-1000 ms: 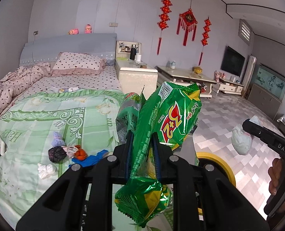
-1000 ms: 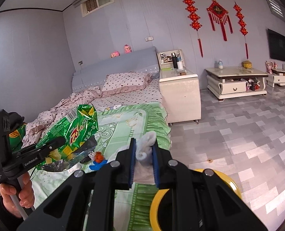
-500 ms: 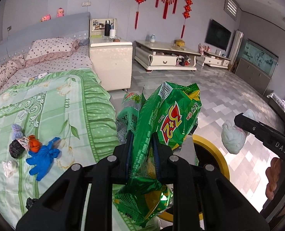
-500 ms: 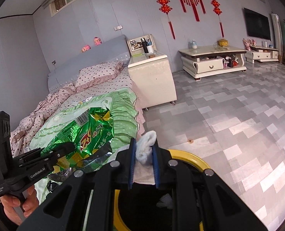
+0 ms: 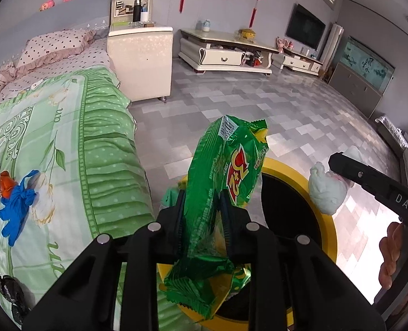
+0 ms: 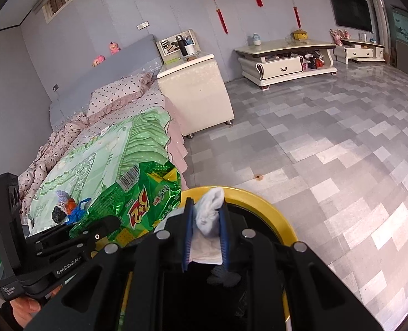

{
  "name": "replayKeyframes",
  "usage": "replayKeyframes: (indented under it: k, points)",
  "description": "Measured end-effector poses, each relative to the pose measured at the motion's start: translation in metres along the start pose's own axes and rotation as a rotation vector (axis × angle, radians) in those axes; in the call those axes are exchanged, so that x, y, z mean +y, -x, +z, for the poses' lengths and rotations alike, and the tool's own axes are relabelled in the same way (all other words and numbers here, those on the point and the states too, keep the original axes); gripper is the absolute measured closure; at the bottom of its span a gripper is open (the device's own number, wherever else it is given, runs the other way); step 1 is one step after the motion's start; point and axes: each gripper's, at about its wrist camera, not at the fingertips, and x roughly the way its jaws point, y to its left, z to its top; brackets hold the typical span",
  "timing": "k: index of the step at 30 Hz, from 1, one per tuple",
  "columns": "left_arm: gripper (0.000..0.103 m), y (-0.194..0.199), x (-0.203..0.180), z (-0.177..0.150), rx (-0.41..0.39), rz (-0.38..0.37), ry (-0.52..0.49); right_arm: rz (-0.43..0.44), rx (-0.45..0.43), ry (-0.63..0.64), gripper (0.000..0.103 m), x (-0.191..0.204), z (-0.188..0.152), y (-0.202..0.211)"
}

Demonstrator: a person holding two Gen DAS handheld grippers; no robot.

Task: Collect trash
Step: 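Carry the chip bag and tissue to the yellow bin and release both, then grasp the black plastic bag with the left tool while the right tool grasps the blue glove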

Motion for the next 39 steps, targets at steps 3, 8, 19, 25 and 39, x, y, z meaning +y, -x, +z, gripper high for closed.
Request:
replayKeyframes:
  k: [3,8,19,25,39]
  points:
    - [0.077,0.0,-0.003,-0.001,-0.003,-0.016,-0.007,-0.007,-0.006,-0.002,0.084,-0.002,0.0,0.002]
    - [0.048,0.014,0.0,-0.001,-0.039,-0.009,0.0,-0.018,-0.017,-0.017,0.065,-0.001,0.0,0.012]
    - [0.02,0.066,0.05,-0.014,-0.113,0.066,0.06,-0.006,-0.024,0.009,0.043,0.027,-0.003,0.03]
    - [0.016,0.098,0.1,-0.027,-0.142,0.143,0.097,0.079,-0.02,0.084,0.036,0.078,-0.001,0.027]
    - [0.015,0.145,0.223,-0.084,-0.125,0.314,0.22,0.296,0.098,0.285,0.032,0.23,-0.006,-0.034]
